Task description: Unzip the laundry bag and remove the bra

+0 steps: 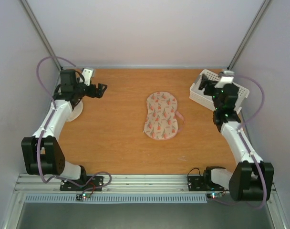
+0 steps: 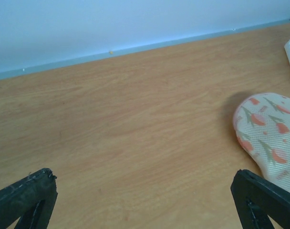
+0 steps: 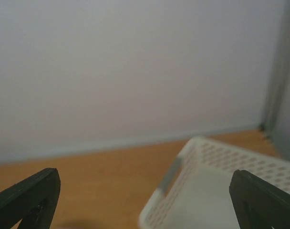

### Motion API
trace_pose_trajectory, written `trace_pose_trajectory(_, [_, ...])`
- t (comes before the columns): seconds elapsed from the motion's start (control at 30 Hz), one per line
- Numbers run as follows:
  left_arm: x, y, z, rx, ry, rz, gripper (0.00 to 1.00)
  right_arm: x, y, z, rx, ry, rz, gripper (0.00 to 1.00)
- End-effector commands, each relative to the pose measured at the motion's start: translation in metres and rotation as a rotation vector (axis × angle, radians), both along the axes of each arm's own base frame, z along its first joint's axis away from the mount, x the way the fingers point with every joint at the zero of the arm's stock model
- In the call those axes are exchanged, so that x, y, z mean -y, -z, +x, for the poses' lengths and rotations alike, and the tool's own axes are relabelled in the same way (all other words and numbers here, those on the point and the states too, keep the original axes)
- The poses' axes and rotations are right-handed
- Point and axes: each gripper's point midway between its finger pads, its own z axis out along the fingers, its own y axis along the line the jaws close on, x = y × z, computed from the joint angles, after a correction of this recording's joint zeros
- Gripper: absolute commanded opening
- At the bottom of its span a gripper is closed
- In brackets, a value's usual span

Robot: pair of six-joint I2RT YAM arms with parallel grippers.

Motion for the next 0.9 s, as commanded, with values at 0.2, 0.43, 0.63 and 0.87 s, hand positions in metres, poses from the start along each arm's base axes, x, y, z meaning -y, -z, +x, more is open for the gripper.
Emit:
trace_pose_trajectory(0.2, [0.01, -0.022, -0.059, -0.284, 0.01, -0.084, 1.0, -0.162, 0.123, 0.006, -0.593, -0.463, -0.006, 0.98])
trace_pose_trajectory(0.43, [0.019, -0.002, -0.067, -0.371, -0.014, -0.197, 0.99, -0.178, 0.205, -0.014, -0.84, -0.516, 0.149, 0.98])
trace_pose_trajectory(0.63, [0.023, 0.01, -0.074, -0.402, -0.01, -0.234, 0.99, -0.197, 0.244, -0.031, -0.95, -0.63, 0.21, 0.97])
trace_pose_trajectory(0.87, [0.03, 0.027, -0.08, -0.435, 0.008, -0.295, 1.0, -0.238, 0.269, -0.036, -1.007, -0.791, 0.082, 0.82])
